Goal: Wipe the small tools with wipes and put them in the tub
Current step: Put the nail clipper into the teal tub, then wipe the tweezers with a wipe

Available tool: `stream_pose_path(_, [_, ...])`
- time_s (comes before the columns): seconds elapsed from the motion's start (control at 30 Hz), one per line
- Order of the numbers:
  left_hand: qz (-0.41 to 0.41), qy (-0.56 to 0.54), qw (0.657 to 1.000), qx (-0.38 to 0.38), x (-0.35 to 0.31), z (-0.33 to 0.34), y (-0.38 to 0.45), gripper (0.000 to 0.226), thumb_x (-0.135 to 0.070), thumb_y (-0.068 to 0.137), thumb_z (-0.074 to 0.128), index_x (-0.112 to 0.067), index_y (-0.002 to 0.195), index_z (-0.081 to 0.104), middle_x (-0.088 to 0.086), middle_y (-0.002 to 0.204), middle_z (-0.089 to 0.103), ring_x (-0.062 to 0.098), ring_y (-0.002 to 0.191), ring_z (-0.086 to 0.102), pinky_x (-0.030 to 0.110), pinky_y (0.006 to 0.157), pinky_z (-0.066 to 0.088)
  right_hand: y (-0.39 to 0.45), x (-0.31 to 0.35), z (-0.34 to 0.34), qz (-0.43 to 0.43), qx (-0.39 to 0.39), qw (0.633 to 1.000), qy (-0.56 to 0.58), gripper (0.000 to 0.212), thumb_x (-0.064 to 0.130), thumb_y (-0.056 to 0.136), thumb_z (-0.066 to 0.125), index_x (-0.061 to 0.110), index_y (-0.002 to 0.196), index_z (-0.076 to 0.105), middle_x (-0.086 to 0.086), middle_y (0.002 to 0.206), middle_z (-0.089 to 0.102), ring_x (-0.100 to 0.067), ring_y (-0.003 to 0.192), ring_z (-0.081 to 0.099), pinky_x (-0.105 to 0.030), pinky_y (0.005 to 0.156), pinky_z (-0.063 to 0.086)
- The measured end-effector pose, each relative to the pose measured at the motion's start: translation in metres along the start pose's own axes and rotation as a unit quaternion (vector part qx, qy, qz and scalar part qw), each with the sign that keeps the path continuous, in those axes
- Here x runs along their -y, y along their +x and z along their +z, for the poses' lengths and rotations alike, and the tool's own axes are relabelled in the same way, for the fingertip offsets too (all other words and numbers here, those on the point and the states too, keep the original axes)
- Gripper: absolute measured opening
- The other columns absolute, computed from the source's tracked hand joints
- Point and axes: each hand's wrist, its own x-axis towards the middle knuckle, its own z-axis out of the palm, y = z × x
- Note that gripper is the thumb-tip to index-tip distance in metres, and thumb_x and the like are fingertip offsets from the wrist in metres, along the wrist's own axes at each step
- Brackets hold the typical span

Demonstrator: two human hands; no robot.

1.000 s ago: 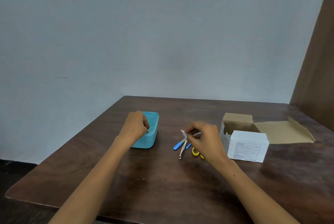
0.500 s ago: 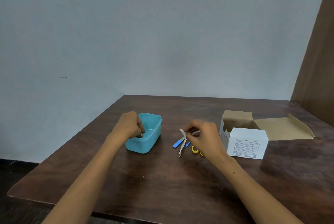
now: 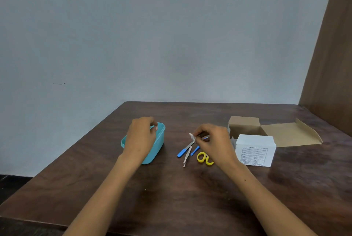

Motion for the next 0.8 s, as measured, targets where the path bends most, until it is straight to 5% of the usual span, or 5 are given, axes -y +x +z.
stream_pose_path(0.17, [0.095, -0.075, 0.993, -0.008, -0.043, 0.020, -0.015, 0.015, -0.007, 0.088, 0.060, -0.012, 0.095, 0.072, 0.001, 0.095, 0.069, 0.014, 0.085, 0.062, 0.023, 0.077, 0.047, 0.001, -0.005, -0.012, 0.012, -0.019, 1.000, -0.011, 0.008, 0.021, 0.079, 0.073, 0.018, 0.073, 0.070, 0.007, 0.072, 0.069, -0.006, 0.068, 0.063, -0.019, 0.064, 0.054])
stream_pose_path(0.57, [0.026, -0.039, 0.974, 0.220, -0.034, 0.053, -0.019, 0.028, -0.036, 0.070, 0.080, -0.011, 0.080, 0.072, 0.000, 0.073, 0.068, 0.010, 0.068, 0.061, 0.022, 0.060, 0.049, 0.005, -0.011, -0.009, 0.041, 0.001, 0.999, -0.032, 0.005, 0.016, 0.079, 0.071, 0.016, 0.074, 0.070, 0.003, 0.074, 0.070, -0.010, 0.070, 0.064, -0.033, 0.068, 0.056])
stream_pose_path(0.8, [-0.017, -0.074, 0.972, 0.222, -0.026, 0.049, -0.017, 0.024, -0.012, 0.070, 0.081, -0.007, 0.093, 0.073, 0.007, 0.077, 0.074, 0.013, 0.067, 0.069, 0.028, 0.070, 0.058, 0.005, -0.013, -0.006, 0.052, 0.018, 0.998, -0.036, 0.006, 0.014, 0.078, 0.070, 0.018, 0.074, 0.070, 0.003, 0.076, 0.071, -0.011, 0.072, 0.064, -0.035, 0.068, 0.056])
